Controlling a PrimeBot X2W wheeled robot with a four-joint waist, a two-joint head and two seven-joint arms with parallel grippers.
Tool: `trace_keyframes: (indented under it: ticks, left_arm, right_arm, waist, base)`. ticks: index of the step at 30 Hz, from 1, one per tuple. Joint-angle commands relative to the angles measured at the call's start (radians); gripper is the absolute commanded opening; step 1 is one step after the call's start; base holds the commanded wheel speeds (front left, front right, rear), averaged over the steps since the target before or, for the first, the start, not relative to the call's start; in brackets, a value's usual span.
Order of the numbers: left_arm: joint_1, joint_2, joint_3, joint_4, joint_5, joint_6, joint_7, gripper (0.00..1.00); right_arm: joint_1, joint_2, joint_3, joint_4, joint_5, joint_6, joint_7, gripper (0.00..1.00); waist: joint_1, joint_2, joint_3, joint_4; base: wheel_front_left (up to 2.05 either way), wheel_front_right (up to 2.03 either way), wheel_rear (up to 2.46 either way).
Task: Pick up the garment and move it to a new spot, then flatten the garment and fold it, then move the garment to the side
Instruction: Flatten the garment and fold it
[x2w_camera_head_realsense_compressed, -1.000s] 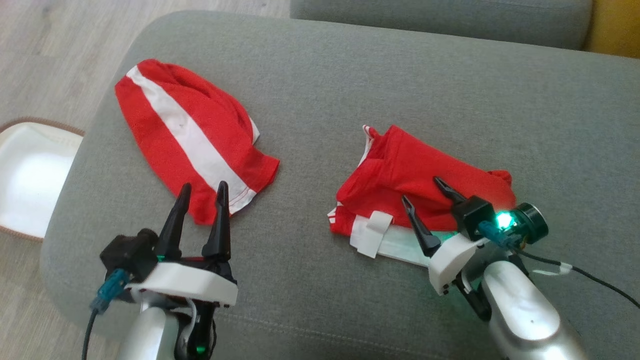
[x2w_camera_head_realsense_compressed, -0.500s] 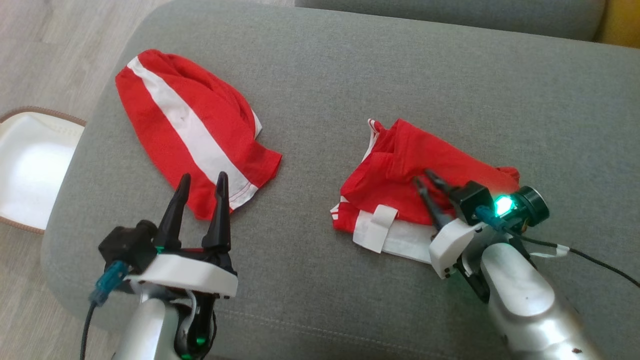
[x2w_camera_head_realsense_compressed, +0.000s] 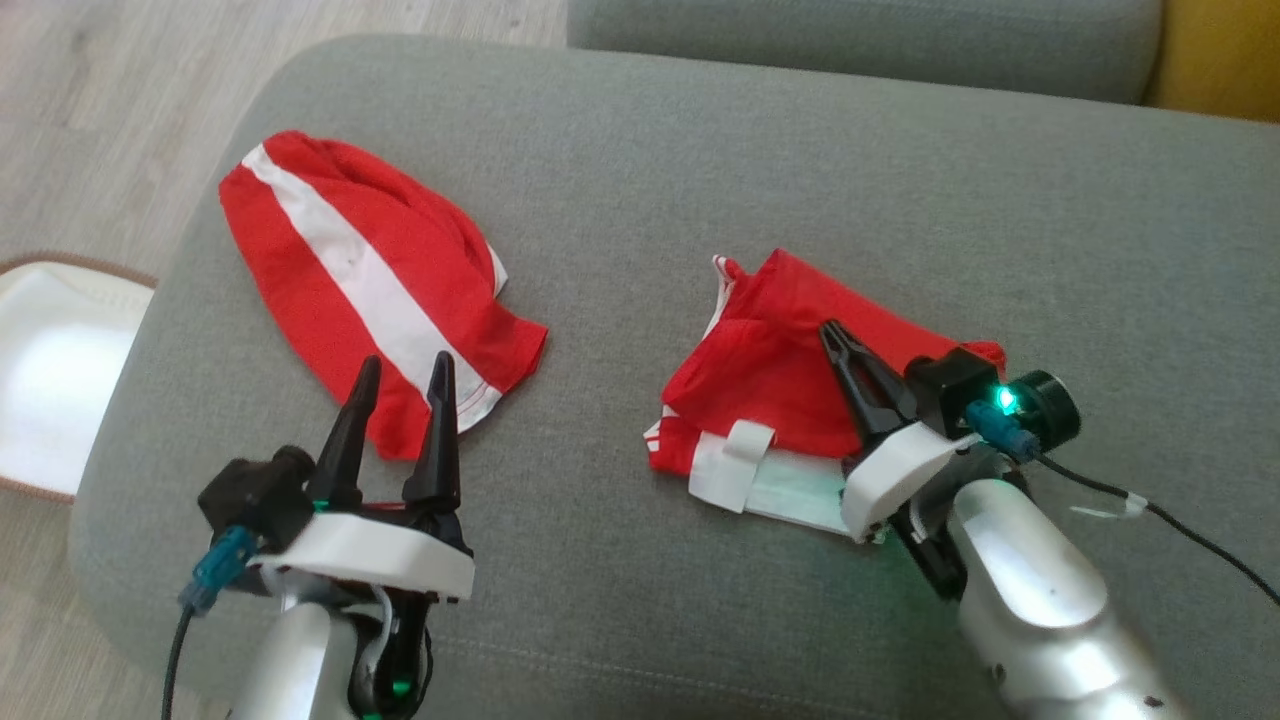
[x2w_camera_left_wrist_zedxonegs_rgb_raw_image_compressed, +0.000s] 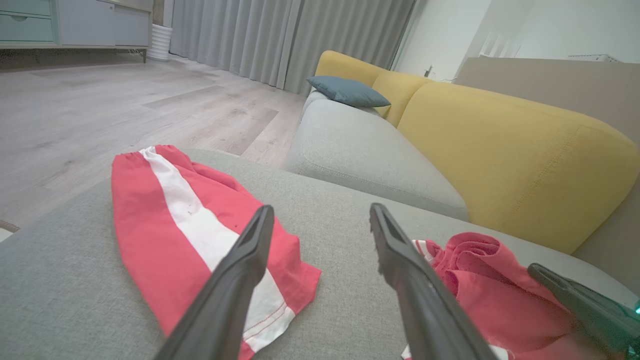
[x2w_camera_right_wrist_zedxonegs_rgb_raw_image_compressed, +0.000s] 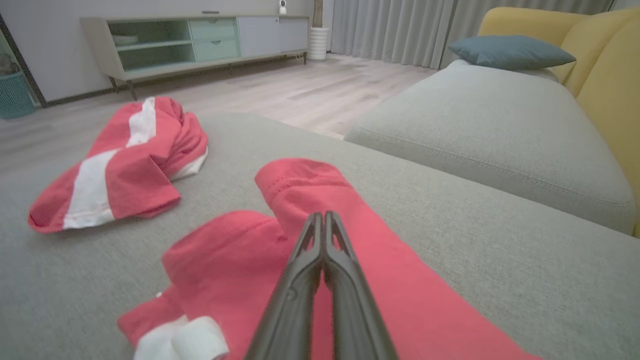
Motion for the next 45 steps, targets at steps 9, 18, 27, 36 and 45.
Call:
trace_keyframes:
  ticks: [9,18,27,36,45]
  left_arm:
    - [-0.009,0.008,0.034,-0.03,0.0,0.006,-0.006,1.0]
    - [-0.011,0.008,0.031,-0.035,-0.002,0.002,-0.006,1.0]
    - [-0.014,0.008,0.032,-0.03,-0.003,0.001,-0.006,1.0]
    - [-0.014,0.008,0.054,-0.027,0.005,0.004,-0.006,1.0]
    - [0.013,0.008,0.073,-0.064,0.01,0.013,-0.006,1.0]
  right_arm:
    - [0.08,0.021,0.203,-0.148,0.205,-0.001,0.024,0.0]
    - [0.071,0.021,0.251,-0.108,0.242,-0.001,0.056,0.0]
    - [0.033,0.021,0.29,0.005,0.265,-0.001,0.067,0.96]
    - [0.005,0.021,0.265,0.03,0.298,-0.001,0.017,1.0]
    - [0.081,0.007,0.022,-0.128,0.198,-0.001,-0.011,1.0]
  waist:
    - [0.0,0.0,-0.041,-0.02]
    - [0.0,0.0,-0.01,-0.008]
    - [0.0,0.0,0.003,-0.011]
    - [0.0,0.0,-0.037,-0.058]
    - [0.0,0.0,-0.104,-0.128]
  base:
    - [0.0,0.0,0.0]
    - [0.0,0.0,0.0]
    - [0.0,0.0,0.0]
    - [0.0,0.0,0.0]
    - [0.0,0.0,0.0]
